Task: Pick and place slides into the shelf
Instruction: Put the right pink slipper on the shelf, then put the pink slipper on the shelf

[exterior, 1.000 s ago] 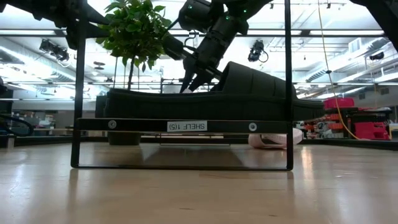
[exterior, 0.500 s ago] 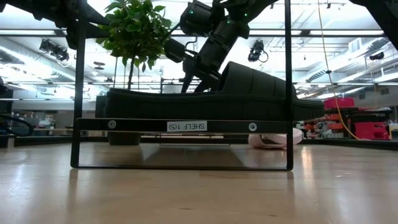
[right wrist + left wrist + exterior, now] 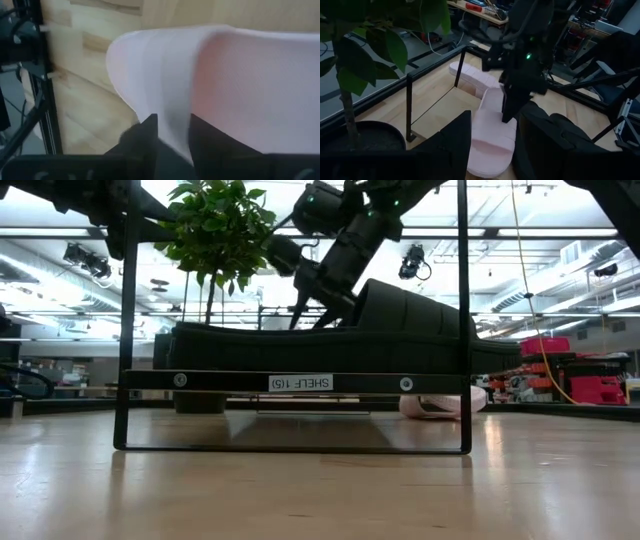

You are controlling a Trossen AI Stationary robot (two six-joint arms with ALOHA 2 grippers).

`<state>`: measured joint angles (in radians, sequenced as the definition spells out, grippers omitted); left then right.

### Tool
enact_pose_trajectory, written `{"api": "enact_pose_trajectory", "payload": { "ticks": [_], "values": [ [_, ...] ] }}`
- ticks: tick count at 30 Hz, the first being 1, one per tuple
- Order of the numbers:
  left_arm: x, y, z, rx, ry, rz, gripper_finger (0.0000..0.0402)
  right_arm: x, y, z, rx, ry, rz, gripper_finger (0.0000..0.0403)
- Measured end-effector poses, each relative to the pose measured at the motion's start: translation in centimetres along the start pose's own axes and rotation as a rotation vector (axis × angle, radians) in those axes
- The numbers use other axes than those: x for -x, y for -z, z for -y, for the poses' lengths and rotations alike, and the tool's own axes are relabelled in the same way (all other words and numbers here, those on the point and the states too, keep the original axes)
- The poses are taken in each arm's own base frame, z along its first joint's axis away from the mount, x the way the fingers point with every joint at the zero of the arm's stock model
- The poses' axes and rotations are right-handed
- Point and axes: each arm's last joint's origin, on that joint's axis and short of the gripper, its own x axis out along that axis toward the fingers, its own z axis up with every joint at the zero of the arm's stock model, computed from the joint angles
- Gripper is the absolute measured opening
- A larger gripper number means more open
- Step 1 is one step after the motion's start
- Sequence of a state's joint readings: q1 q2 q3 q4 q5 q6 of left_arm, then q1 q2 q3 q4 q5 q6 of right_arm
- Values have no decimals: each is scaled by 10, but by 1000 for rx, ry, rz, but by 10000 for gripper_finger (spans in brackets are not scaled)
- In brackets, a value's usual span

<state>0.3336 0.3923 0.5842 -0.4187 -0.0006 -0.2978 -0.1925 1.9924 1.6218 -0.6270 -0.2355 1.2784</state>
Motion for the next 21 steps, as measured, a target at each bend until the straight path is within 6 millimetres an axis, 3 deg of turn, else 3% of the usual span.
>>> {"api": "enact_pose_trajectory", "payload": {
  "ticks": [7,10,17,21],
  "values": [
    [0,0,0,-5,-1,-4,174,30,3,-1,39,14,46,111],
    [0,0,0,-6,-1,-4,174,52,5,5,71,88,95,115],
    [0,0,0,-2,-1,-5,174,112,5,36,80,320,217,117],
    [0,1,0,6,-1,-6,174,122,11,64,39,348,215,117]
  ]
}}
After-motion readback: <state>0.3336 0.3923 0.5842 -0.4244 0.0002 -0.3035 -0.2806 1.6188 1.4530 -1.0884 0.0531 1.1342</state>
